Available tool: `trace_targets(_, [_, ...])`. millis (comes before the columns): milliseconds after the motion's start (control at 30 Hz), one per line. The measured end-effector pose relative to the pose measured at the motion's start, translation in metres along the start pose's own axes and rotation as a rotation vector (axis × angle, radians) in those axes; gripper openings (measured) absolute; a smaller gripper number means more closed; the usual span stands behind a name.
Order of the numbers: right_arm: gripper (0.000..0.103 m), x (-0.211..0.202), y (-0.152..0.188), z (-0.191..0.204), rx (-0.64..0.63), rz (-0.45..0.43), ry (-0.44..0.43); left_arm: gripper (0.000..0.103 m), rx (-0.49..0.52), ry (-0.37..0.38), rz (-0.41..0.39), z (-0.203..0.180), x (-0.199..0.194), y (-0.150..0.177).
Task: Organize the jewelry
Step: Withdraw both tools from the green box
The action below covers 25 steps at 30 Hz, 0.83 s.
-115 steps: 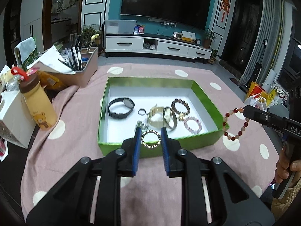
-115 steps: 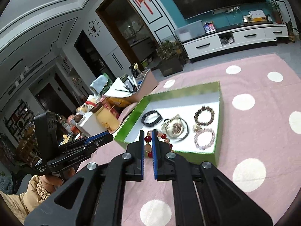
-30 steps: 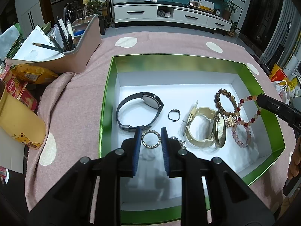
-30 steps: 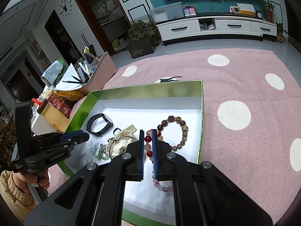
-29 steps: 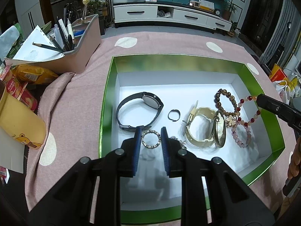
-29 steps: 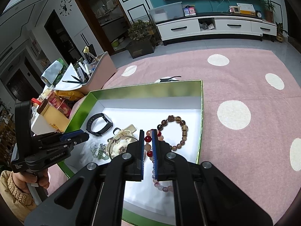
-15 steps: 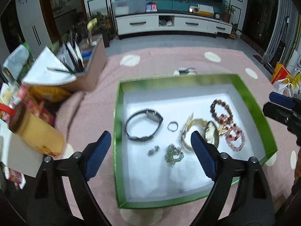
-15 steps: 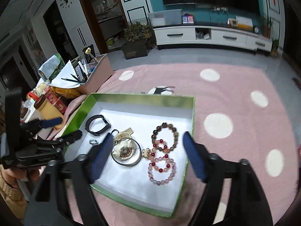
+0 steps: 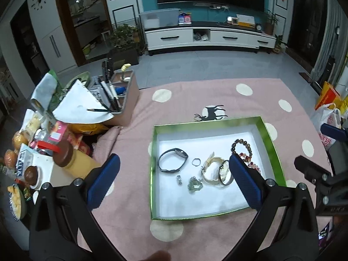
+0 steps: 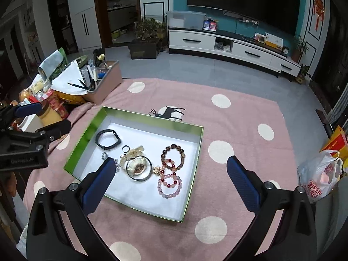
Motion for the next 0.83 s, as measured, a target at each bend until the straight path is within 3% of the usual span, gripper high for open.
trace_targets(833, [0.102,0.014,0.003,0.003,0.012,0.028,0.015,0.101,-0.039,-0.041,0.012,0.007,0.005,-0.005])
Point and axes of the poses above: each gripper's, at about its wrist camera, not at the fingertips, and x roughly the way its jaws point, z to its left, y to its underside, the point moved 8 cm from there along x, roughly the way its jaws point, and after that the axes turned 11 degrees about y, right-handed, at the moved point
